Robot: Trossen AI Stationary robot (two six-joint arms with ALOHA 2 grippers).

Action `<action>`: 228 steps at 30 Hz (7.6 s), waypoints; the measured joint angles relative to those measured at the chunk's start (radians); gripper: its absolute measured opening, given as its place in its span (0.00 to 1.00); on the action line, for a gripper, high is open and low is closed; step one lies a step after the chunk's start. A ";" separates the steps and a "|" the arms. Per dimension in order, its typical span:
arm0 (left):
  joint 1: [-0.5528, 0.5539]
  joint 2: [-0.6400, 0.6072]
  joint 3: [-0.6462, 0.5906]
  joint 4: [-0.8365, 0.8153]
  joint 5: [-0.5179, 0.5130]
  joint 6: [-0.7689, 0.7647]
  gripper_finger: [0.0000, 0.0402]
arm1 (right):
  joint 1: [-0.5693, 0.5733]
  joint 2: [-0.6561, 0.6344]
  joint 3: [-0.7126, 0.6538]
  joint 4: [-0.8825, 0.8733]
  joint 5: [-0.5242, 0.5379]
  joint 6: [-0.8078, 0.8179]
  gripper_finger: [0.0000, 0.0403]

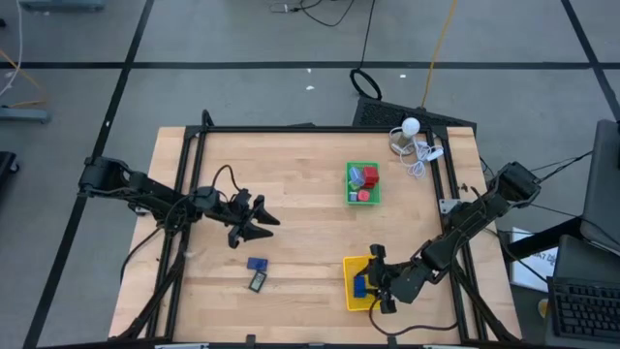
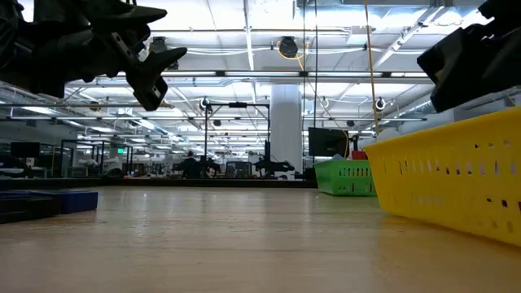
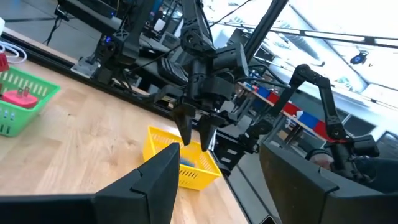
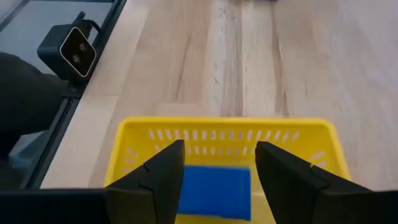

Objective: Pick & Place Office items
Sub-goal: Put the dark blue digital timer into the yellow bin

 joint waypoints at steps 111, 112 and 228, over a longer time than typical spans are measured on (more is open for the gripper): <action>-0.372 0.282 0.300 -1.053 -0.614 0.254 0.38 | -0.304 0.000 0.000 0.327 -0.005 -0.360 0.42; -0.368 0.277 0.300 -1.026 -0.615 0.253 0.38 | -0.310 0.000 0.000 0.327 -0.005 -0.360 0.42; -0.303 -0.796 0.313 -1.283 -0.706 0.545 0.76 | -0.035 -0.202 -0.082 0.037 -0.186 0.067 0.37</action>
